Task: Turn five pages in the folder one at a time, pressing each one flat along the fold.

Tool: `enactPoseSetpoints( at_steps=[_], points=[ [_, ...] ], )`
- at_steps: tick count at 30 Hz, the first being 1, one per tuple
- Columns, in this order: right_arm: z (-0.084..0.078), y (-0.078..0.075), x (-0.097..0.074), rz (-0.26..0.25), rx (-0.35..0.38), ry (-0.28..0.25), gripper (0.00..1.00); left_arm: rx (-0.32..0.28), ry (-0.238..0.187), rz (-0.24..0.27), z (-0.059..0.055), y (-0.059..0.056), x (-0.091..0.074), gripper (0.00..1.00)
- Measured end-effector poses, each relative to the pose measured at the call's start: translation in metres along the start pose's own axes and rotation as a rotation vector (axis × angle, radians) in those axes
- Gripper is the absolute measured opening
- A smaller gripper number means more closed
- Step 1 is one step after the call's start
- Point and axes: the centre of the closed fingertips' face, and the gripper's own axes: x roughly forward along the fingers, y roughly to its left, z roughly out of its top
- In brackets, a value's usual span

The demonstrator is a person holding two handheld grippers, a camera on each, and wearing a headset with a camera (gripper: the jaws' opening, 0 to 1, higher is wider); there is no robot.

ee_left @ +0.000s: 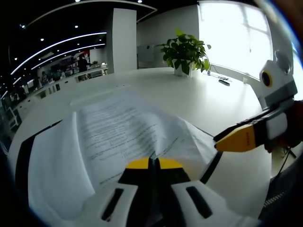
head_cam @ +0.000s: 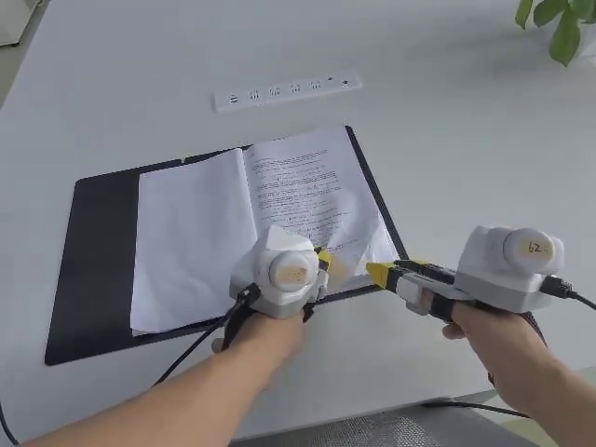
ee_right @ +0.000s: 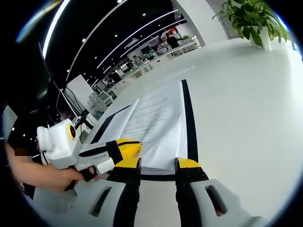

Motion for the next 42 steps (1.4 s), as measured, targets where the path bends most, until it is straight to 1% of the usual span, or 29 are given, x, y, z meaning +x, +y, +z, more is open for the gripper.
enactPoseSetpoints(
  at_steps=[3, 7, 10, 14, 17, 20, 23, 29, 31, 34, 37, 38, 39, 41, 42],
  points=[
    [0.0001, -0.0008, -0.0003, -0.003, 0.0, 0.0, 0.24, 0.0, 0.0, 0.001, 0.0, 0.0, -0.0003, 0.02],
    [-0.0003, -0.0026, -0.0014, -0.009, -0.009, 0.004, 0.15, 0.001, 0.001, -0.001, -0.0003, -0.0001, -0.0005, 0.02],
    [0.0005, -0.0051, -0.0019, -0.015, -0.001, -0.002, 0.12, 0.0, 0.001, -0.002, -0.0004, 0.0, -0.0004, 0.02],
    [0.0004, -0.0055, -0.002, -0.014, 0.011, -0.004, 0.1, 0.004, 0.002, -0.002, -0.0004, -0.0001, -0.0003, 0.02],
    [0.0009, -0.0064, -0.0008, -0.005, 0.054, -0.011, 0.09, 0.002, 0.003, -0.003, -0.0004, -0.0003, -0.0003, 0.02],
    [-0.0004, -0.0068, 0.001, -0.01, 0.055, -0.005, 0.08, 0.0, 0.005, -0.004, -0.0004, -0.0006, -0.0004, 0.02],
    [-0.0001, -0.0053, 0.0016, -0.005, 0.069, -0.007, 0.06, -0.002, 0.007, -0.004, -0.0001, -0.0005, -0.0005, 0.02],
    [0.0003, -0.0036, 0.0012, -0.005, 0.065, -0.009, 0.03, -0.005, 0.007, -0.004, 0.0, -0.0006, -0.0007, 0.02],
    [0.0005, -0.0026, 0.0001, -0.001, 0.099, -0.013, 0.04, -0.005, 0.008, -0.004, 0.0001, -0.0008, -0.0007, 0.03],
    [0.0003, -0.0054, -0.0008, 0.008, 0.186, -0.028, 0.04, -0.004, 0.01, -0.004, 0.0002, -0.0008, -0.0009, 0.02],
    [-0.0011, -0.0079, -0.0018, 0.009, 0.213, -0.036, 0.03, -0.004, 0.011, -0.005, 0.0002, -0.0008, -0.0006, 0.03],
    [-0.001, -0.0072, -0.0016, 0.014, 0.242, -0.039, 0.02, -0.004, 0.012, -0.006, 0.0002, -0.0009, -0.0005, 0.03],
    [-0.0006, -0.0069, -0.0019, 0.017, 0.249, -0.042, 0.02, -0.003, 0.012, -0.006, 0.0003, -0.0008, -0.0004, 0.03],
    [0.0017, -0.0034, -0.0024, 0.035, 0.304, -0.055, 0.01, -0.006, 0.013, -0.006, 0.0004, -0.0007, -0.0002, 0.03],
    [0.0022, -0.005, -0.0027, 0.034, 0.306, -0.059, 0.01, -0.008, 0.013, -0.005, 0.0004, -0.0007, -0.0002, 0.03]
  ],
)
